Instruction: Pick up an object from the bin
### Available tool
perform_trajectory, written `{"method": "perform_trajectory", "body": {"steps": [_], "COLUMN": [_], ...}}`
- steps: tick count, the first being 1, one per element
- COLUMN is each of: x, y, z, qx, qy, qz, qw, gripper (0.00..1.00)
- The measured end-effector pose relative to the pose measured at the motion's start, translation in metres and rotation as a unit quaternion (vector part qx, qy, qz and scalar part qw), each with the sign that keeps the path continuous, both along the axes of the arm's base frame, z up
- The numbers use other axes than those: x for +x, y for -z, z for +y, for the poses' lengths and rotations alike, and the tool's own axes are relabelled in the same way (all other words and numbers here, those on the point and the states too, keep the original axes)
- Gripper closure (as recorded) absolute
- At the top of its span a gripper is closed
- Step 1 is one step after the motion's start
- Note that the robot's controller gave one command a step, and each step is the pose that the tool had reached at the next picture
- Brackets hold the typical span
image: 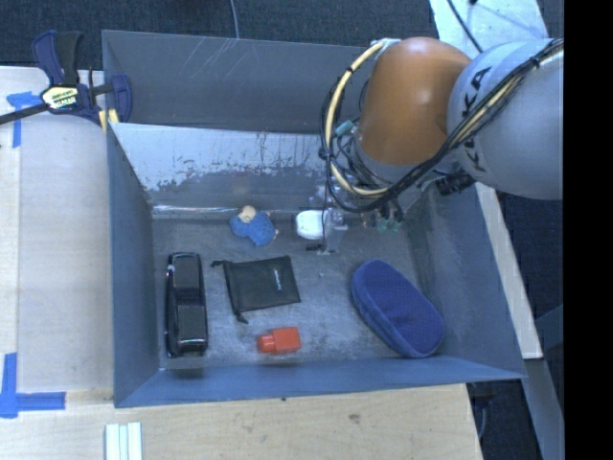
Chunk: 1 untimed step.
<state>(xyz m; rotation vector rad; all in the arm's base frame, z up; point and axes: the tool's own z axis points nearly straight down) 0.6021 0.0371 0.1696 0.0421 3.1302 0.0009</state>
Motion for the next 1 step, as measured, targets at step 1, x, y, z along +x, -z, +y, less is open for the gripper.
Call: {"method": "perform_trajectory", "body": {"steps": [1], "x": [0.0108], "y": [-0.1434], "z": [0.0005], "qx": [0.0], "qy": [0.014], "qz": [-0.0013], "qw": [0.9999], "gripper": [1.0]}}
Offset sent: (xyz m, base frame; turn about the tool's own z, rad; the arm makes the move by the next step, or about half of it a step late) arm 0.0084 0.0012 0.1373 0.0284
